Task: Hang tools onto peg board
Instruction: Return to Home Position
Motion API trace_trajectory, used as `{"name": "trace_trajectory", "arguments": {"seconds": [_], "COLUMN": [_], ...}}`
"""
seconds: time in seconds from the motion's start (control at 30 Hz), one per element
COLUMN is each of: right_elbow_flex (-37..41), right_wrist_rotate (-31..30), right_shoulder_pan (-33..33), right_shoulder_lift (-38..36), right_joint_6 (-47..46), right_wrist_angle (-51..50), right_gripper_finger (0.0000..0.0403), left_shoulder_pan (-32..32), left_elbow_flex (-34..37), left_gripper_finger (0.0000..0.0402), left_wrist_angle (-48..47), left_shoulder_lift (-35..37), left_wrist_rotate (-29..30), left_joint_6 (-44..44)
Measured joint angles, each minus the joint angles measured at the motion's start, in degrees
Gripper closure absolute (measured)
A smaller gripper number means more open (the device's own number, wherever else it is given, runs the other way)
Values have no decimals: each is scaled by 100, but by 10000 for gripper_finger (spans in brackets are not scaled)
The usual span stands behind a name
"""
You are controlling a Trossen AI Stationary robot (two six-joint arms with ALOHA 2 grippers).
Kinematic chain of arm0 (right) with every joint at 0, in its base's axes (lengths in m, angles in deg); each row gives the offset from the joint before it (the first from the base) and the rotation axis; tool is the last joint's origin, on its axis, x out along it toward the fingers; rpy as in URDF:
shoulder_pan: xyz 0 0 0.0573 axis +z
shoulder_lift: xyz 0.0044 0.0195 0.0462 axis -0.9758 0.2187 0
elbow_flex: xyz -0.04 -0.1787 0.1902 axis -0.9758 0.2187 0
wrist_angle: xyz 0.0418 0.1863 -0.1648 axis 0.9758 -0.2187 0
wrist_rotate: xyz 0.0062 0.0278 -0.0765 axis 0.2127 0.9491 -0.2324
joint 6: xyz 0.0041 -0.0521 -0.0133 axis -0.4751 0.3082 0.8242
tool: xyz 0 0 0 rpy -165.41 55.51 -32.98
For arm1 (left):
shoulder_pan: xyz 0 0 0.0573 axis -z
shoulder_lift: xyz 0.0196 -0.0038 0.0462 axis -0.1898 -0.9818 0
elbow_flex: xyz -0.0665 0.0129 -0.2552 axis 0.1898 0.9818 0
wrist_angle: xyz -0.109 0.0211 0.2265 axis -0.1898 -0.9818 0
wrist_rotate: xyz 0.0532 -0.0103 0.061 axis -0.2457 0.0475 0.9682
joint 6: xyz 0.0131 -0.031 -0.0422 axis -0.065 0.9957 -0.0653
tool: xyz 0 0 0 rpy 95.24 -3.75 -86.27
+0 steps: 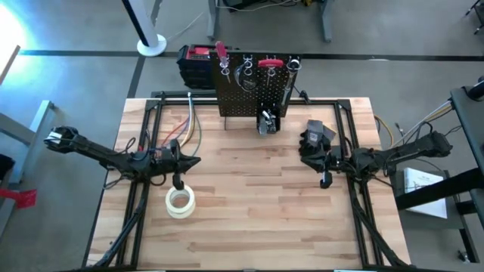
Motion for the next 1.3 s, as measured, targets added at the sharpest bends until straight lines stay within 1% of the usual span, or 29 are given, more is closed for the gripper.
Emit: {"name": "trace_trajectory", "arguments": {"seconds": [0.13,0.2,0.4,0.47,0.6,0.63,0.73,0.87,0.97,1.13,1.3], "right_elbow_flex": [78,164,164,164,164,164,164,160,160,160,159], "right_wrist_rotate": [-3,-9,15,237,912,976,987,1238,1439,1475,1475], "right_shoulder_pan": [0,0,-36,-89,-244,-278,-435,-601,-662,-675,-675], "right_shoulder_lift": [26,37,265,350,441,437,299,23,-142,-324,-365], "right_joint_6": [-88,-180,-149,-58,112,160,265,384,404,324,320], "right_wrist_angle": [59,261,331,339,341,341,364,396,308,-16,-24], "right_gripper_finger": [403,403,403,403,403,403,403,403,403,403,403], "left_shoulder_pan": [53,52,50,52,52,52,52,52,52,52,52], "left_elbow_flex": [0,0,2,2,2,2,2,2,4,4,4], "left_gripper_finger": [401,401,401,401,401,401,401,401,401,401,401], "left_wrist_angle": [108,100,311,340,354,378,434,334,93,-450,-1053], "left_shoulder_lift": [-103,-184,-497,-591,-692,-681,-545,-220,46,570,1121], "left_wrist_rotate": [-72,-74,-18,-18,-20,-20,-20,-20,-20,-16,-20], "left_joint_6": [-119,-124,-116,-113,-116,-129,-205,-231,-238,-274,-177]}}
